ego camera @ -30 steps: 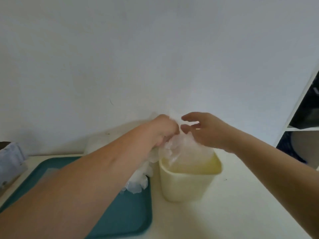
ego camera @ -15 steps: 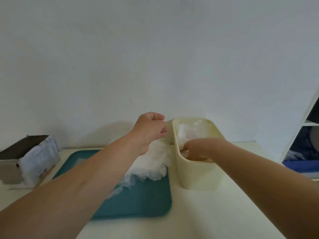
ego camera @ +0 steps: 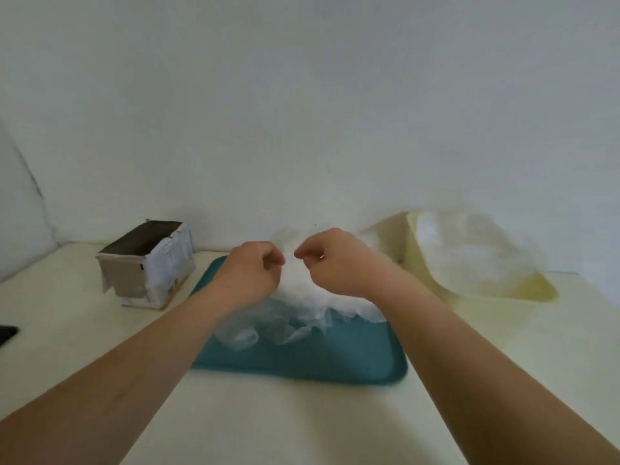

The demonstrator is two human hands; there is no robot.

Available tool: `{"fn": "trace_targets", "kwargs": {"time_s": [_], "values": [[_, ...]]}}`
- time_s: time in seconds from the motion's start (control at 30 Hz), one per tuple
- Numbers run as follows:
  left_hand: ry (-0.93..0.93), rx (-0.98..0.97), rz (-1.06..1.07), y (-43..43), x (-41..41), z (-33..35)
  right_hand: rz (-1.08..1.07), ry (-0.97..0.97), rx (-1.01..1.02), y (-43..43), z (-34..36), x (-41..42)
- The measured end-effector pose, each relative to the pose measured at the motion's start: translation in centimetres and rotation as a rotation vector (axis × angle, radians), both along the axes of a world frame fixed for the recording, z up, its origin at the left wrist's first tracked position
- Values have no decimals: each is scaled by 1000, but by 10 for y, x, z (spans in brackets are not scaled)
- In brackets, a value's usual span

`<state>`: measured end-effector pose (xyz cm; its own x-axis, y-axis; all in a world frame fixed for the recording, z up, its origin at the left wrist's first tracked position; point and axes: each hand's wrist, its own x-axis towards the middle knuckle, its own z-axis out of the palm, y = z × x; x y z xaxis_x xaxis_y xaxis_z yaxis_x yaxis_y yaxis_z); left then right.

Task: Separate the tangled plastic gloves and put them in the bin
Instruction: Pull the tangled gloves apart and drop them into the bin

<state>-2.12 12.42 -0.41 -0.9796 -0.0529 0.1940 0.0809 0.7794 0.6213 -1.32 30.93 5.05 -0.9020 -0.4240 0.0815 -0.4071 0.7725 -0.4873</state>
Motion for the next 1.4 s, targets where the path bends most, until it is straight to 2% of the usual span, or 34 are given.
{"fn": "trace_targets", "kwargs": {"time_s": [0.1, 0.2, 0.3, 0.37, 0.43, 0.53, 0.6, 0.67, 0.77, 0.83, 0.9, 1.1, 1.17, 1.3, 1.4], "values": [[1, -213, 67, -39, 3, -17, -56, -50, -134, -21, -43, -9], [-171, -459, 117, -58, 9, -30, -122, -75, -189, -31, -72, -21], [-277, -505, 142, -59, 13, -37, -147, -103, -151, -31, -85, -31], [-289, -329, 120, -60, 12, -39, -106, -152, -73, -27, -85, -36], [-281, -63, 77, -64, 10, -42, -29, -205, -16, -20, -77, -38], [-172, 279, 64, -65, 12, -32, 42, -194, -66, -9, -59, -35], [-137, 469, -17, -65, 17, -14, 43, -107, -179, -3, -46, -30], [-162, 698, -228, -61, 22, 8, 41, -47, -326, 2, -35, -26], [-196, 960, -510, -47, 28, 31, 99, -140, -524, 9, -18, -18], [-145, 1012, -534, -30, 23, 35, 160, -283, -717, 14, -14, -16], [-72, 978, -428, -13, 14, 33, 151, -380, -827, 17, -12, -15], [-34, 1001, -248, 3, -17, 11, -76, -372, -773, 31, -20, -28], [-23, 847, -192, -2, -23, 5, -132, -351, -768, 33, -23, -32], [55, 502, -50, -24, -39, -16, -328, -100, -600, 35, -34, -45], [111, 201, 73, -33, -45, -31, -332, -81, -586, 34, -36, -46]]}}
